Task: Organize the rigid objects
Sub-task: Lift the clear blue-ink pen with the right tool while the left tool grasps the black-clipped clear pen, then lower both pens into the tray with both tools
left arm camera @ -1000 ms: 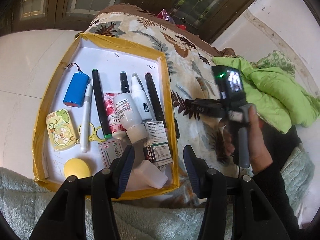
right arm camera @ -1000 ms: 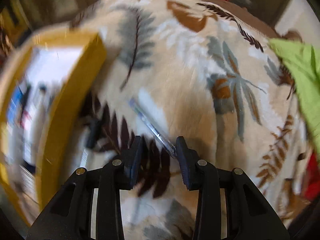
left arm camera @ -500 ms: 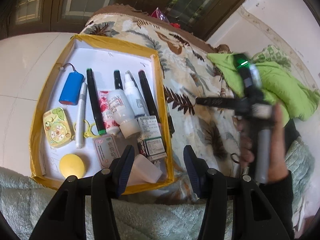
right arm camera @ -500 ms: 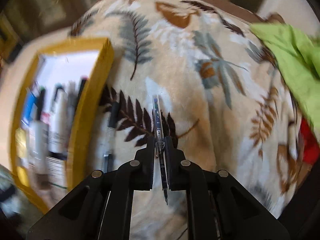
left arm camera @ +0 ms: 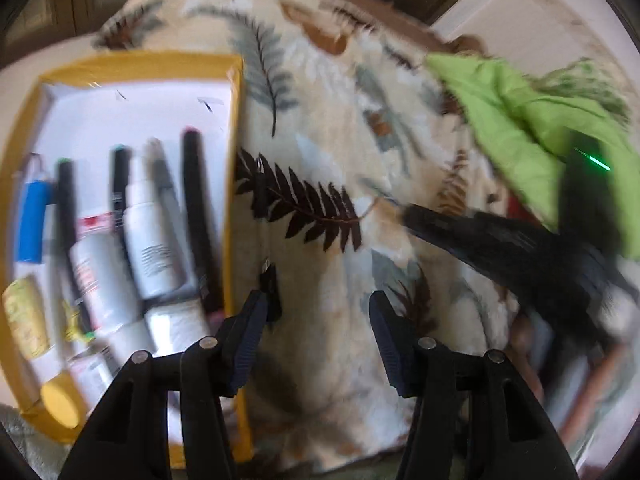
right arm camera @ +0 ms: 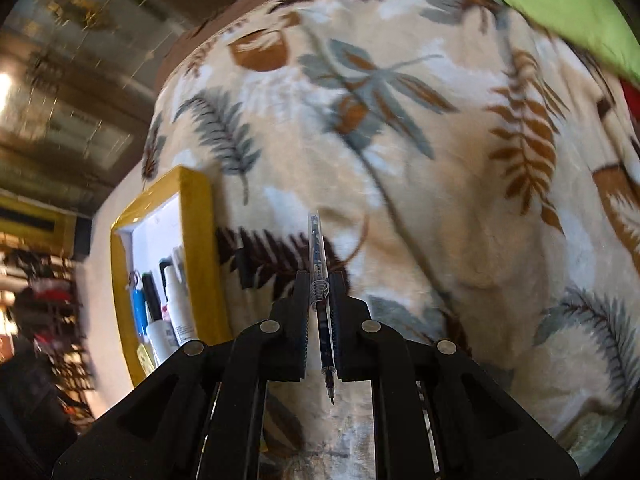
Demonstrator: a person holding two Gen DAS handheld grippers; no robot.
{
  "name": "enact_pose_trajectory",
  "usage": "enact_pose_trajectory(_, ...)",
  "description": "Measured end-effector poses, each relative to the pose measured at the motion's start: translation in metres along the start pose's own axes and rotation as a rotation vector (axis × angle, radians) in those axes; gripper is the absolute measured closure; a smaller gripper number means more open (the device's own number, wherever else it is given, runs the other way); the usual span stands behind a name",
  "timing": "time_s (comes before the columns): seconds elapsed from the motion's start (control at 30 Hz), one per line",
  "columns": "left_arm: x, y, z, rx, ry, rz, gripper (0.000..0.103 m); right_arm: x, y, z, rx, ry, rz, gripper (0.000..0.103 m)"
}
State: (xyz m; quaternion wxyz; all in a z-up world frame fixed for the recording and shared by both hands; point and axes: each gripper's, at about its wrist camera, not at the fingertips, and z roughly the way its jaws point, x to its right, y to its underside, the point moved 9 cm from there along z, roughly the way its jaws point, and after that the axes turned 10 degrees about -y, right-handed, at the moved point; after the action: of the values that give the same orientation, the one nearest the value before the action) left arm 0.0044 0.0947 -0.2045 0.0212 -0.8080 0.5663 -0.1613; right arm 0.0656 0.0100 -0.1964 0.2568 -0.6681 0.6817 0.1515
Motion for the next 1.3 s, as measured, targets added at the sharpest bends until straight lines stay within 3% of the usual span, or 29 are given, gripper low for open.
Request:
enact_pose_trajectory(0.2,0.008,-0.014,0.043,-0.085,-0.116,0.013,0.051,0.018,-0.008,-0.005,0.009,-0.007,0.041,0.094)
enact_pose_trajectory(0.3,-0.002,-0.016,0.058,-0.123,-0.239,0.021,0.061,0.023,-0.009,-0.003,0.000,-0.017,0.048,0.094)
enact_pose_trajectory(0.37,-0.010,-0.014,0.068,-0.148,-0.299,0.012,0.076,0.024,-0.010,-0.004,-0.003,-0.028,0.054,0.094)
enact_pose_trajectory(0.43,-0.007,-0.014,0.070,-0.142,-0.303,0.021,0.080,0.024,-0.009,-0.005,-0.006,-0.035,0.056,0.094)
enact_pose_trajectory(0.47,-0.006,-0.012,0.073,-0.142,-0.317,0.033,0.088,0.023,-0.008,-0.005,-0.012,-0.038,0.053,0.094)
enact_pose_trajectory(0.53,-0.004,-0.008,0.074,-0.132,-0.337,0.045,0.089,0.023,-0.004,-0.001,-0.041,-0.039,0.040,0.094)
enact_pose_trajectory(0.63,-0.003,0.003,0.071,-0.136,-0.299,0.043,0.093,0.028,0.003,0.005,-0.084,-0.046,0.057,0.094)
enact_pose_trajectory(0.8,-0.013,0.022,0.051,-0.137,-0.118,-0.011,0.093,0.034,0.020,0.026,-0.193,-0.034,0.064,0.094)
enact_pose_trajectory(1.0,-0.039,0.037,-0.007,-0.092,0.046,-0.062,0.093,0.036,0.020,0.038,-0.201,0.021,0.050,0.092)
enact_pose_trajectory(1.2,-0.100,0.040,-0.058,0.014,0.086,-0.110,0.093,0.039,0.011,0.050,-0.176,0.050,0.068,0.092)
enact_pose_trajectory(1.3,-0.148,0.039,-0.069,0.059,0.106,-0.200,0.094,0.037,0.009,0.051,-0.156,0.076,0.073,0.093)
